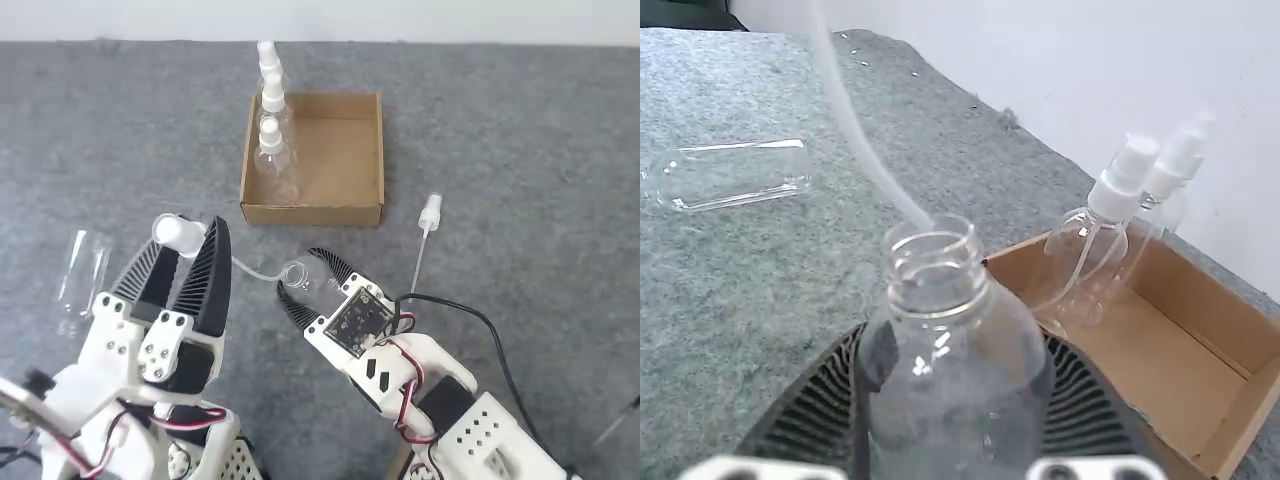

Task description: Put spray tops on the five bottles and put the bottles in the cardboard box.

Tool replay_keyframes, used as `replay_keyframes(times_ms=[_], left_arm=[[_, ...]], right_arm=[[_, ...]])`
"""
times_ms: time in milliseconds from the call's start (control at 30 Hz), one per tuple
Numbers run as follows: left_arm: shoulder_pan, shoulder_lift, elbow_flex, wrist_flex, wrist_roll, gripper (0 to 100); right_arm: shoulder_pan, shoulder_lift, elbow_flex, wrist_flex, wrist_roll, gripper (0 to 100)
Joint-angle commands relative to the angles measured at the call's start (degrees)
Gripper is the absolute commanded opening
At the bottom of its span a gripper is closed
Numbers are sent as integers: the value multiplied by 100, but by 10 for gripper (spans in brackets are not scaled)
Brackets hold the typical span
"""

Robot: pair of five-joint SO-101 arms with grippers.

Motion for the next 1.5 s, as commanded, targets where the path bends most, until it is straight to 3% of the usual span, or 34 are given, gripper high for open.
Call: replay_keyframes(times_ms=[0, 333, 600, 1467], left_arm=[[35, -88, -13, -18, -79, 9], [97, -79, 444, -229, -88, 10], [1125, -70, 1059, -387, -835, 10], [1160, -70, 1859, -352, -1152, 10]], right_arm=[[66, -92, -79, -163, 70, 55], [48, -92, -79, -154, 70, 55], [48, -145, -79, -145, 70, 55], [365, -154, -220, -154, 26, 52]])
